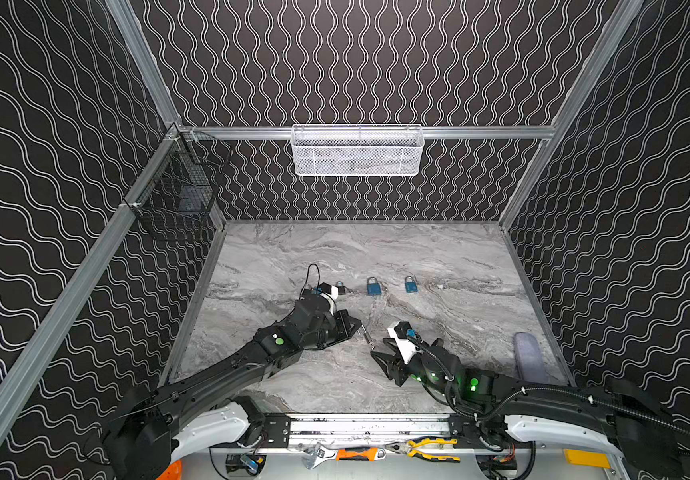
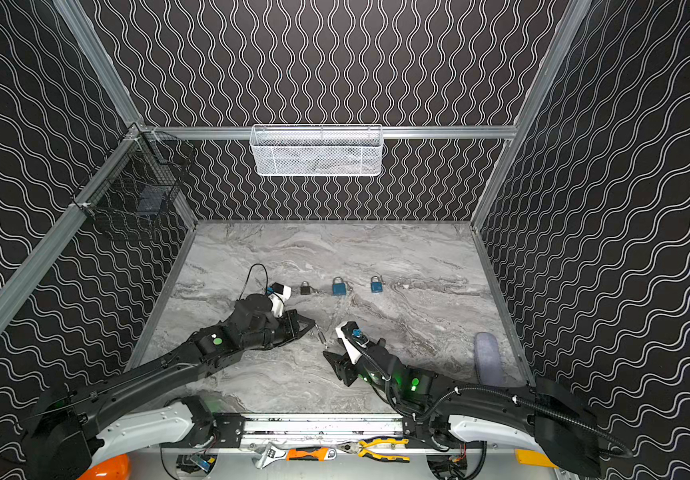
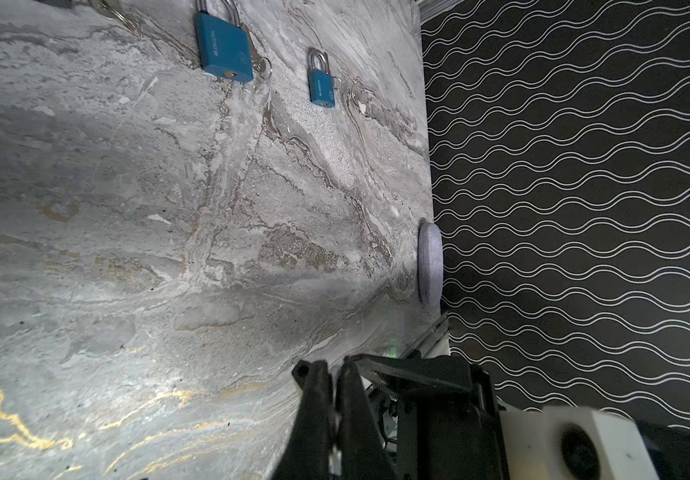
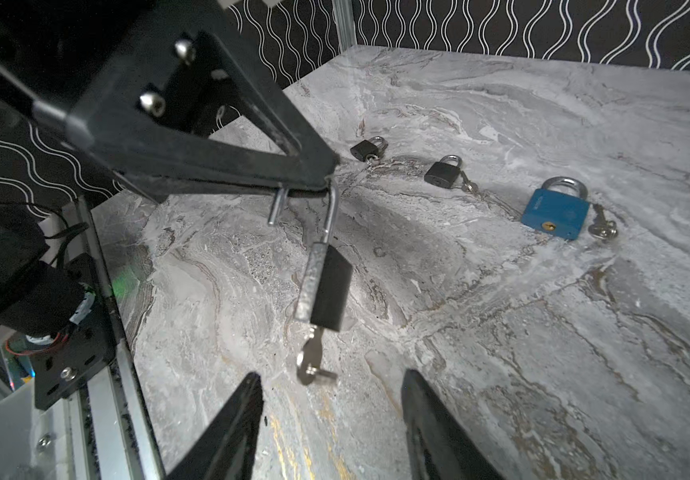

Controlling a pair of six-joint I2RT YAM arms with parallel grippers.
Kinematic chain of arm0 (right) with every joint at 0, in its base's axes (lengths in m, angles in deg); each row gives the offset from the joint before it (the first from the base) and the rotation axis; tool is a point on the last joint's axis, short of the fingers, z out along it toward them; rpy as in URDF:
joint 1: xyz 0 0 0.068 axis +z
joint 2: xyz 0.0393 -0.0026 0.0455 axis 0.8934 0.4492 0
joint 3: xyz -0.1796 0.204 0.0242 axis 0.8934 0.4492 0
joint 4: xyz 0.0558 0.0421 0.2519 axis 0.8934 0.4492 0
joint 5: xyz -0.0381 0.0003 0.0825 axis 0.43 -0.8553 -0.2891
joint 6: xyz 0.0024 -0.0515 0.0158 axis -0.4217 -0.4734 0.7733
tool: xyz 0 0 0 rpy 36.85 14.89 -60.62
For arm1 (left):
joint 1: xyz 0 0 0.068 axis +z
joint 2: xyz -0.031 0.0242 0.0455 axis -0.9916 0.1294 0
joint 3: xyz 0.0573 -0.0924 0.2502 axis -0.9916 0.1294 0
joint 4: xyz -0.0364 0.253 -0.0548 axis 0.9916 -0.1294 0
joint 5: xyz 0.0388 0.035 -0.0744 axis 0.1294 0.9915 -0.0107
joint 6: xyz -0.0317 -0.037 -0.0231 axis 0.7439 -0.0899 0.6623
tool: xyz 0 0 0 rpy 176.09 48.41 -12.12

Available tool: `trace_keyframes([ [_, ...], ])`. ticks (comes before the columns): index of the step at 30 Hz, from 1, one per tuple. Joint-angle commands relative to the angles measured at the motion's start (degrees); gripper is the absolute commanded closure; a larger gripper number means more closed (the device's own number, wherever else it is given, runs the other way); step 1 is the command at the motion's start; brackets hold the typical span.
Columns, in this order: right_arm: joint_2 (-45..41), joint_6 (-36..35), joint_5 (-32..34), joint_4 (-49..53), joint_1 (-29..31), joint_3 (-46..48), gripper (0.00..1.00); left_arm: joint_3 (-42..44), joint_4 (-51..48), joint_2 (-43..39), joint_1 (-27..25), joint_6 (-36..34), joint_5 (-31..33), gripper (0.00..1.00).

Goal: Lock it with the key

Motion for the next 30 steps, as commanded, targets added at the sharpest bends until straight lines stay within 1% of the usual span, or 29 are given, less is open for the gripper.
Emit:
trace_keyframes([
  [1,1.61,-3.38,3.70,-3.79,0.47,-0.90,0.45,-0.83,2.34,0.06,-0.24,0.21,0.77,1.00],
  [4,2.92,-4.00,4.64,-5.30,0.67,-1.27,0.46,-0.65,2.39,-0.16,-0.21,0.10,0.58,1.00],
  [6,3.48,-4.07,5.78,-6.98,0.85,-1.10,0.49,-0.37,2.31,-0.37,-0.19,0.07,0.59,1.00],
  [9,4.75,-5.07,6.44,-7.55,0.87,-1.82,0.51,0.27,2.52,-1.04,-0.29,0.21,0.52,1.00],
  [18,8.19,-6.00,6.27,-8.90,0.87,-3.97,0.60,-0.01,2.44,-1.29,-0.33,-0.02,0.07,1.00],
  [22,9.53,-5.77,6.09,-8.02,0.85,-5.05,0.63,0.07,2.31,-1.70,-0.27,-0.08,0.19,1.00],
  [27,9.64,-5.14,6.00,-9.07,0.85,-4.52,0.69,0.04,1.84,-1.84,-0.30,-0.42,0.08,1.00],
  [30,9.83,-4.86,6.56,-8.26,0.87,-4.78,0.70,0.31,2.19,-1.90,-0.30,-0.30,0.08,1.00],
])
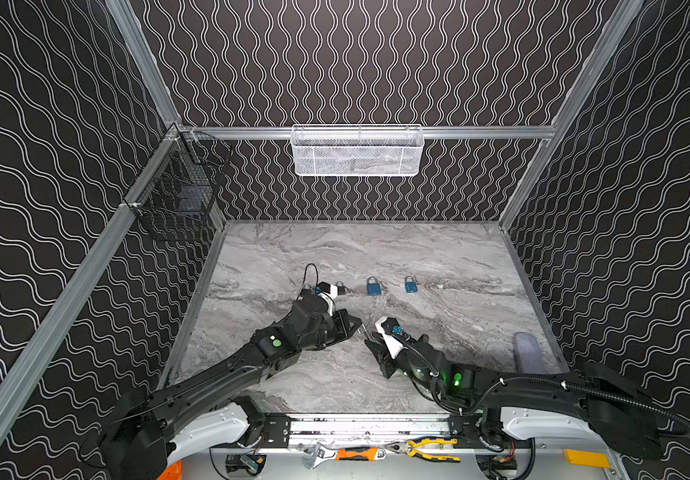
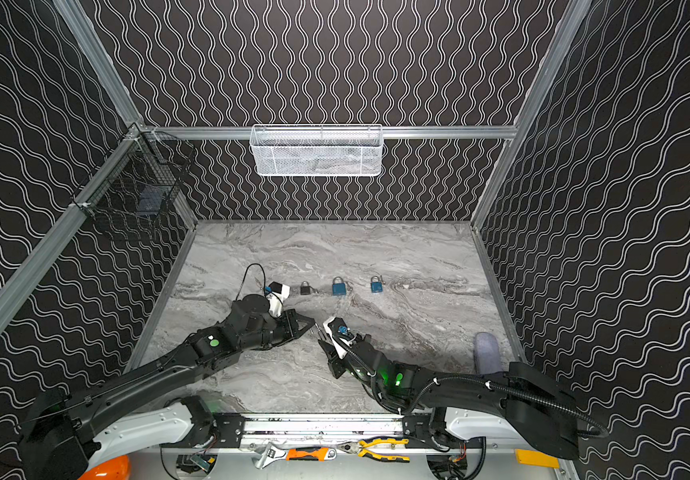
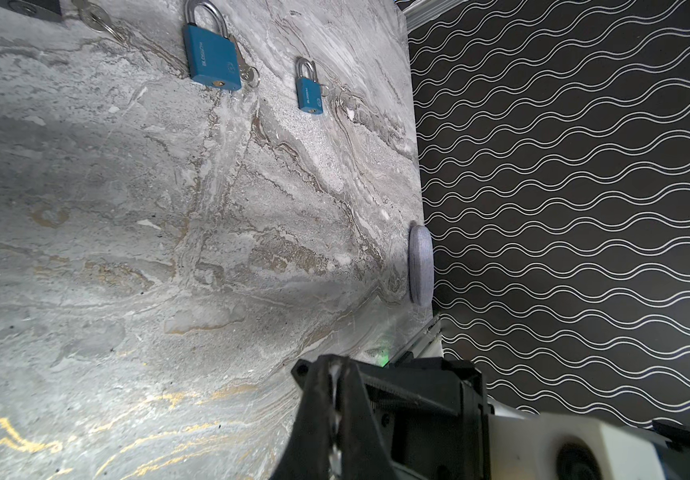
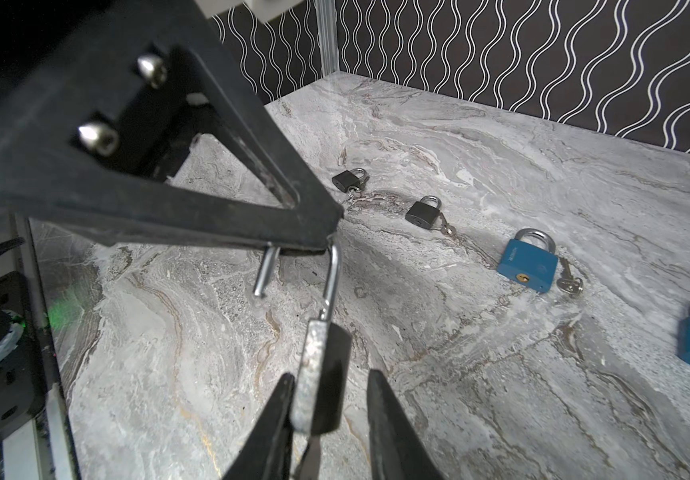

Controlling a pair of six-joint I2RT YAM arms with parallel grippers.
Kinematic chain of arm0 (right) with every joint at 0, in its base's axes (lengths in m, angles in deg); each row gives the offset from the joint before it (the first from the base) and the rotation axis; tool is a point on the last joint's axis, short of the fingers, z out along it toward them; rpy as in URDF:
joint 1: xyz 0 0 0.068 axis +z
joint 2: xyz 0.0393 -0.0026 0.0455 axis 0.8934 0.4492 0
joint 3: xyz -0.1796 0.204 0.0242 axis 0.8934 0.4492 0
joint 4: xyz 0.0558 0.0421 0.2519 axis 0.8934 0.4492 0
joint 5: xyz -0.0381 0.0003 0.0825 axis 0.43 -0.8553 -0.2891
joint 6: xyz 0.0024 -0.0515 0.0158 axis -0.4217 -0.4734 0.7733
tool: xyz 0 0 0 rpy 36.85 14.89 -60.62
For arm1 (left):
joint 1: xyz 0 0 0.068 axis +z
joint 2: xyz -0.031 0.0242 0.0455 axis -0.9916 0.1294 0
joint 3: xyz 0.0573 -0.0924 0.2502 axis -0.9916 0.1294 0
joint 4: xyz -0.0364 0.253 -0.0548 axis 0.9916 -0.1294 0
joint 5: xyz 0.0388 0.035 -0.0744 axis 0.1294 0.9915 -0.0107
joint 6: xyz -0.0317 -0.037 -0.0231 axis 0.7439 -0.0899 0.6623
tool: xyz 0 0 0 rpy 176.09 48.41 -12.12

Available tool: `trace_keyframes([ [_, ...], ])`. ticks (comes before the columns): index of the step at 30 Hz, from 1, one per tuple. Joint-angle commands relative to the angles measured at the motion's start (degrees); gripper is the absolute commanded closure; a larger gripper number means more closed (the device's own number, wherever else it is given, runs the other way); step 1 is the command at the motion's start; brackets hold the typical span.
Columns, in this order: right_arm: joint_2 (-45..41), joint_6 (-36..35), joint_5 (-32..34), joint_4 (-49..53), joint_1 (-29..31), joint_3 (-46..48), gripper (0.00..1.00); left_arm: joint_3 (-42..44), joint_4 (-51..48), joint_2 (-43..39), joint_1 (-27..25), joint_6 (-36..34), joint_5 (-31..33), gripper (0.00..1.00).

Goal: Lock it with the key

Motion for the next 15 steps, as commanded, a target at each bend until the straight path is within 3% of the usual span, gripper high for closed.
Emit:
trace_keyframes([
  [1,0.06,0.13,0.90,-2.08,0.00,-0.32,0.70,-0.03,2.21,-0.26,-0.05,-0.54,-0.30,1.00],
  [15,-5.40,2.89,-1.71,-8.04,-0.65,3.69,0.90,2.72,5.24,-1.05,-0.01,-0.78,-1.71,1.00],
])
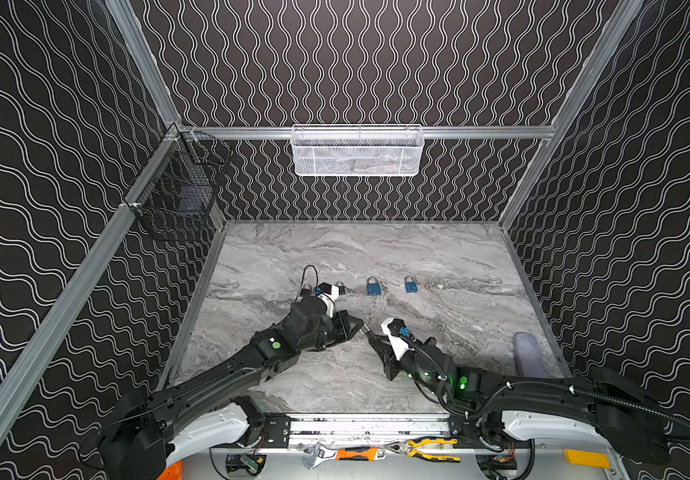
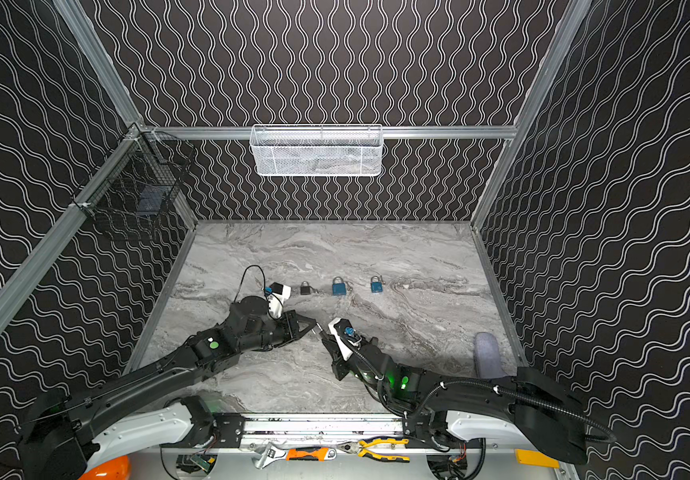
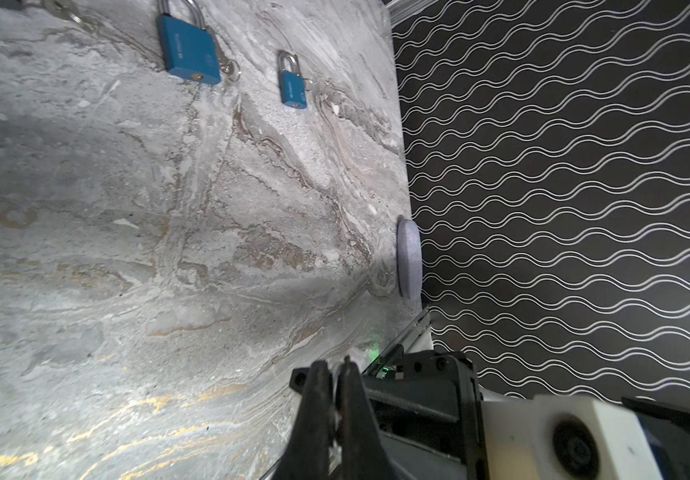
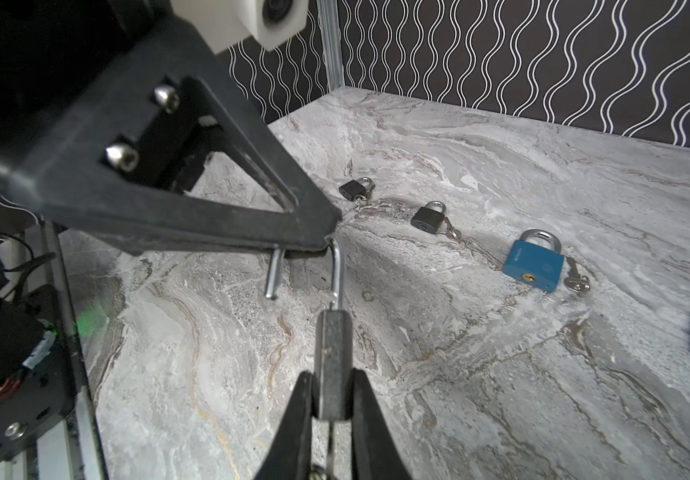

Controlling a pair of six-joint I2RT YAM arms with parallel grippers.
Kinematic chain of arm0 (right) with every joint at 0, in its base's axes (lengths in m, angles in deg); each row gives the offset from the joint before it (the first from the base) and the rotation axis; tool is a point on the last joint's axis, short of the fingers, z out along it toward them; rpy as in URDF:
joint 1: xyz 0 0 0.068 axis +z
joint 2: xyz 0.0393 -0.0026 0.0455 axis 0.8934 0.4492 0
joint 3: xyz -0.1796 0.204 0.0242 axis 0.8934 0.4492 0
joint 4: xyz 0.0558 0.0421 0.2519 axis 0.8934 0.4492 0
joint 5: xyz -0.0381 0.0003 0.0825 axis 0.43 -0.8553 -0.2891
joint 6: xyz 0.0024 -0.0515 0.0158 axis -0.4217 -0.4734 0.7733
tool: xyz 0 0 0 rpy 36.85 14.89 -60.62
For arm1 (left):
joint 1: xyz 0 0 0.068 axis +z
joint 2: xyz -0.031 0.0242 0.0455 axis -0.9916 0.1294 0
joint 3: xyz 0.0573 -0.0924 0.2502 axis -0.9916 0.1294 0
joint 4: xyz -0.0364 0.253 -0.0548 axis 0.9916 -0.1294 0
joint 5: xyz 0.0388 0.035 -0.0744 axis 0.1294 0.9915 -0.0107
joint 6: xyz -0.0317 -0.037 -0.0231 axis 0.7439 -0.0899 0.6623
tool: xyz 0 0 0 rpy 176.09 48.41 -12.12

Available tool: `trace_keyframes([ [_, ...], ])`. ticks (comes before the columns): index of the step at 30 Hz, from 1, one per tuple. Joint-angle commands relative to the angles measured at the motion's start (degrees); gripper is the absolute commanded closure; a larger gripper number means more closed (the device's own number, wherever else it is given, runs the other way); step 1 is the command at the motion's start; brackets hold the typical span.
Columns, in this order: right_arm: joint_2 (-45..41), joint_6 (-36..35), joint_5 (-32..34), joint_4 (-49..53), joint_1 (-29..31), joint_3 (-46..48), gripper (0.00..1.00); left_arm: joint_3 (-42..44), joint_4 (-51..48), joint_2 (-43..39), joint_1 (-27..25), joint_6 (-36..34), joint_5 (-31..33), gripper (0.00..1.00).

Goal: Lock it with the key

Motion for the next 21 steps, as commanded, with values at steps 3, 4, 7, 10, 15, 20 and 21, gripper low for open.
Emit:
trace_keyframes([
  [3,-3.01,3.77,-4.95,-4.58,-2.03,0.22,0.94,1.21,2.67,-0.55,-0.02,-2.15,-0.40,1.00],
  [4,-3.59,4.91,-6.30,-4.08,-2.72,0.07,0.95,1.26,2.59,-0.73,-0.03,-2.82,-0.36,1.00],
  [7,-5.78,9.32,-12.29,-3.12,-5.93,0.02,0.96,1.60,3.64,-0.84,0.04,-5.61,-0.84,1.00],
  [10,-7.83,14.52,-19.62,-4.13,-10.41,0.84,0.97,1.94,5.06,-0.47,0.04,-8.13,-1.77,1.00],
  [15,-10.11,20.61,-26.58,-3.36,-14.77,0.26,0.97,2.73,8.39,2.00,0.10,-11.25,-3.72,1.00],
  [20,-8.70,25.42,-31.02,-2.29,-17.19,-1.47,0.97,3.09,13.60,5.52,0.11,-12.94,-7.07,1.00],
  [21,-8.45,26.82,-32.15,-3.40,-17.74,-1.32,0.98,3.09,14.36,6.07,0.13,-13.21,-7.47,1.00],
])
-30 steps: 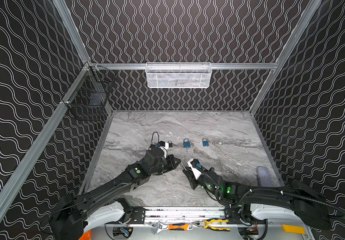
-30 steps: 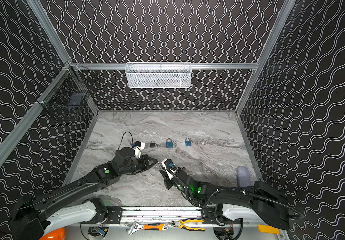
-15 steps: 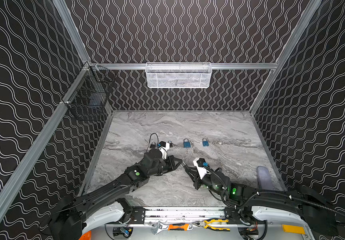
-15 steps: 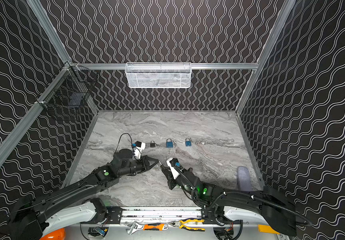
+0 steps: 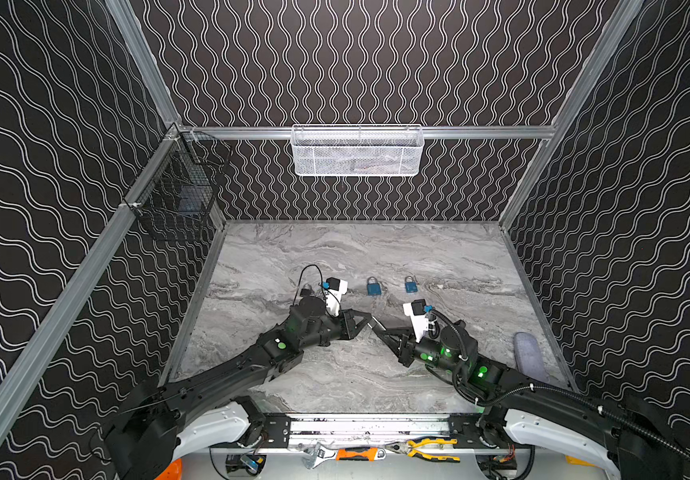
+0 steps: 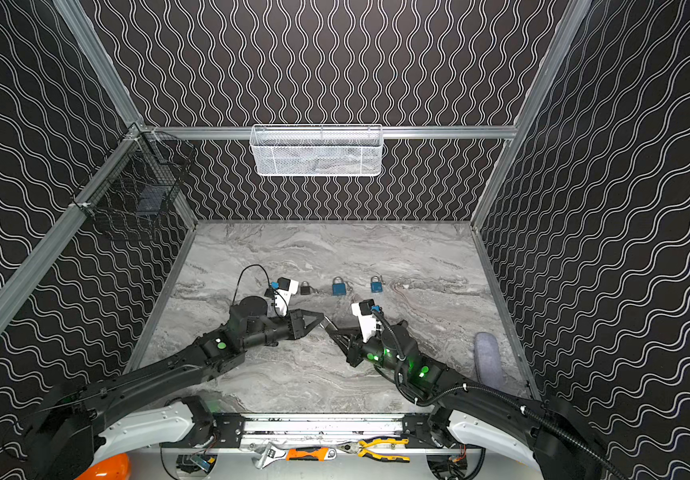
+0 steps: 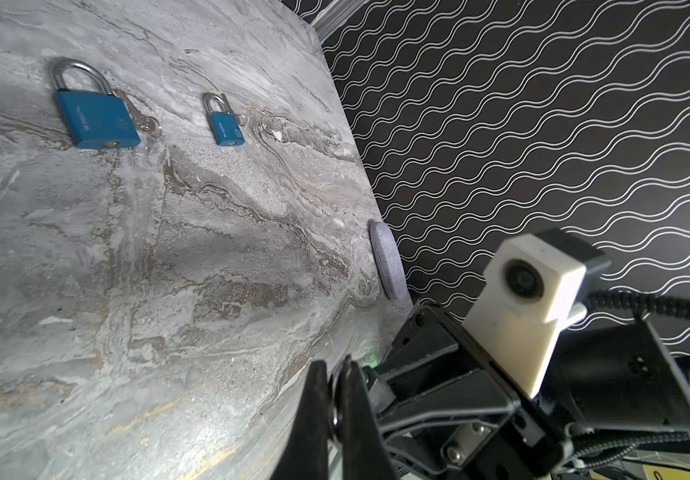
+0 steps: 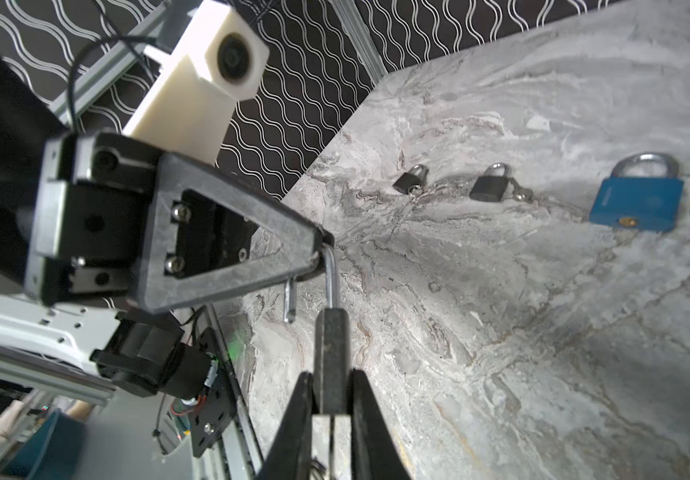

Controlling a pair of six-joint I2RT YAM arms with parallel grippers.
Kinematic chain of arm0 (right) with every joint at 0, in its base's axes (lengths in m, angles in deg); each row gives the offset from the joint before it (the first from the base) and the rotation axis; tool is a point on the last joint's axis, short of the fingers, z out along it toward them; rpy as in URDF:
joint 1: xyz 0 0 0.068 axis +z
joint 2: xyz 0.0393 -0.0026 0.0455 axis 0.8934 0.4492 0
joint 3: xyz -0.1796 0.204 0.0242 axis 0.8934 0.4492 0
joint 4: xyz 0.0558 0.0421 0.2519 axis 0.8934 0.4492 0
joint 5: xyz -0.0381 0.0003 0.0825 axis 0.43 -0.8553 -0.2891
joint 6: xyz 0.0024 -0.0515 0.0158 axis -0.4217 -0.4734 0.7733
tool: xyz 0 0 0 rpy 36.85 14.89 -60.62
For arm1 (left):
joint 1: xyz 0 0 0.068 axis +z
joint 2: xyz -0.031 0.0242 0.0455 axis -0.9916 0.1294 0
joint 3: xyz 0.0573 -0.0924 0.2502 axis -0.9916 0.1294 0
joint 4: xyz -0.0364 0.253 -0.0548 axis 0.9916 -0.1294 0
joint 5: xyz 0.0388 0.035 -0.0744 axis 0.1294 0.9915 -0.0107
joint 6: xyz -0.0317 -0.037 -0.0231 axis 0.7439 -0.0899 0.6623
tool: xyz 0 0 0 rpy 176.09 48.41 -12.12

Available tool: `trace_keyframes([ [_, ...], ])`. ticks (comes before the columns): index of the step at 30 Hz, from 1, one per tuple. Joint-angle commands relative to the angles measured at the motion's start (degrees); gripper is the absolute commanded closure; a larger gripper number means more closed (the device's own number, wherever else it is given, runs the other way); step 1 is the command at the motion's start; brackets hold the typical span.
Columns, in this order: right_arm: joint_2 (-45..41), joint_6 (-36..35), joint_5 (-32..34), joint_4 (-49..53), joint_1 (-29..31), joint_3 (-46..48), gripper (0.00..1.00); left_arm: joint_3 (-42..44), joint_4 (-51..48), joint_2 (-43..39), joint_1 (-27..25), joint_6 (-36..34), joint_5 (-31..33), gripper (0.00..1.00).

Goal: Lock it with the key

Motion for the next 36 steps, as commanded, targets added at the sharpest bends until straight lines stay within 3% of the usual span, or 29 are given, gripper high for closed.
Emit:
trace_keyframes([
  [1,0.49,6.53,-4.86,-9.33,-1.27,-1.10,0.98,0.36,-0.95,1.82,-0.13,-3.94,-3.81,1.00],
  [16,0.40,19.32,-13.13,-11.48,-6.77,-2.49,0.99,0.74,0.89,3.70,0.83,-7.73,-5.51,1.00],
  [36,-0.20,17.95,-17.75,-5.98,-8.53,-2.99,1.00,1.40,1.52,3.86,3.51,-7.15,-6.92,1.00],
])
